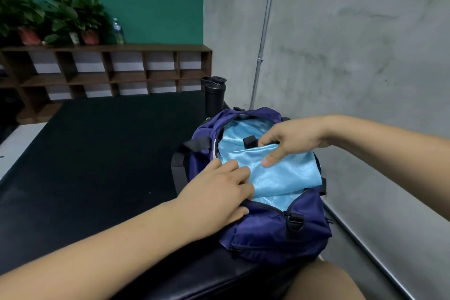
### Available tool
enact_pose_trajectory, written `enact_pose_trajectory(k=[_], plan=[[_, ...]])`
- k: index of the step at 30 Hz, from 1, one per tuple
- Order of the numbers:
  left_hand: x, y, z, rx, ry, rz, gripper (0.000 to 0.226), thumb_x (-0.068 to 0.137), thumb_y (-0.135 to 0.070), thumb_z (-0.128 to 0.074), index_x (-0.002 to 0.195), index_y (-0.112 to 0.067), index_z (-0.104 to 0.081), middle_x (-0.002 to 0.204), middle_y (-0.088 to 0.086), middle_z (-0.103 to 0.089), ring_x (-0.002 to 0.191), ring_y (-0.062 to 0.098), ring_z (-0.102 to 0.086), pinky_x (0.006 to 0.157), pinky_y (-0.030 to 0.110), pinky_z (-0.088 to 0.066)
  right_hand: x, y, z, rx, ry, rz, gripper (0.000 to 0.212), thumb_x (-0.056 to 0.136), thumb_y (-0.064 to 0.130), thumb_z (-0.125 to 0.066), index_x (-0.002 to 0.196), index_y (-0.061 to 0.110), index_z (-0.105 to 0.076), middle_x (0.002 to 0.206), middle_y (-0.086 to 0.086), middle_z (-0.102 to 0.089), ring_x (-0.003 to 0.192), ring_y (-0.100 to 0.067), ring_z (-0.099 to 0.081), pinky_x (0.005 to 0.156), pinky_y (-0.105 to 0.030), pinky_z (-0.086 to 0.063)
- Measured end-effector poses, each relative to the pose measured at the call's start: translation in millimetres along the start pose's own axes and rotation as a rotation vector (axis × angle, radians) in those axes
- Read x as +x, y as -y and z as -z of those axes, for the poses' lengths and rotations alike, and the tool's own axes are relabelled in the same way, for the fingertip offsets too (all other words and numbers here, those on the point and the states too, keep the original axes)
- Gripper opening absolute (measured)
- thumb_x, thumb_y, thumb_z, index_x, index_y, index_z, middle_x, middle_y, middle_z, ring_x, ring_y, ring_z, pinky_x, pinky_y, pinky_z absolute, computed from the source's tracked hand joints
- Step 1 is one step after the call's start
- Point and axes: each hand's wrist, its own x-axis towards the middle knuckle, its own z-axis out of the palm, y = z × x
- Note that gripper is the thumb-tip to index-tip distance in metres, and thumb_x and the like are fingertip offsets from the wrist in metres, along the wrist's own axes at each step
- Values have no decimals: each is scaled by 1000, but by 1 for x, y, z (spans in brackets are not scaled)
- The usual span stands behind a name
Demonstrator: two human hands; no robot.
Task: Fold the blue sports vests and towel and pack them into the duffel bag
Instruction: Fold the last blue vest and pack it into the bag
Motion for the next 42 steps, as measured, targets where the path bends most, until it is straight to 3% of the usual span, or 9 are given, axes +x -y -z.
enact_pose_trajectory(k=[6,10,16,21,28,33,37,40,42], plan=[[8,-13,-4,-22,-12,16,16,97,-52,-64,99,-36,-64,90,-15,-62,97,15,-51,81,35,-33,4,1,-8,38,5,30,24,87,57,-82,94,37,-71,89,31,-65,91,2,-58,91,-28,-45],[8,-12,8,-49,-9,65,10,102,-43,-61,103,-35,-68,95,-13,-58,99,16,-48,80,35,-25,2,7,-12,11,2,23,28,90,55,-81,89,31,-68,88,26,-65,92,-6,-58,89,-28,-46],[1,5,41,-180,-45,110,5,105,-38,-62,107,-40,-66,102,-18,-52,104,6,-40,88,34,-29,2,23,-24,10,2,2,60,90,57,-80,140,30,-63,138,26,-59,135,-4,-51,115,-27,-38],[3,17,55,-214,-41,197,6,105,-39,-64,107,-42,-67,103,-18,-53,106,1,-39,92,32,-27,6,37,-35,-107,85,6,55,95,49,-76,145,30,-62,148,15,-60,135,-9,-52,119,-36,-41],[3,20,59,-236,44,223,7,102,-42,-59,100,-38,-65,102,-17,-56,106,-1,-41,94,34,-30,-16,40,-24,-351,-54,22,53,91,58,-77,134,32,-60,124,12,-66,111,-17,-65,102,-39,-52],[13,15,59,-209,140,223,11,95,-40,-56,91,-34,-64,92,-16,-63,100,4,-51,105,36,-37,-51,18,-19,-482,-183,41,41,93,73,-61,102,33,-56,99,13,-67,95,-16,-62,92,-39,-53],[26,4,58,-223,227,228,24,88,-46,-47,88,-29,-65,85,-13,-69,87,10,-61,99,33,-46,-75,-4,-26,-638,-188,18,50,80,75,-38,85,29,-56,82,9,-66,93,-11,-58,114,-38,-36],[40,-7,55,-298,248,235,22,96,-44,-51,95,-33,-69,90,-13,-72,86,9,-62,86,37,-55,-85,-17,-40,-804,-193,111,29,85,57,-54,94,30,-61,94,12,-66,106,-7,-57,128,-38,-13],[52,-11,51,-284,269,226,21,103,-41,-54,111,-37,-73,99,-12,-75,96,11,-64,90,37,-55,-88,-21,-43,-869,-247,172,20,95,49,-63,92,29,-60,96,13,-64,108,-8,-56,126,-35,-12]])
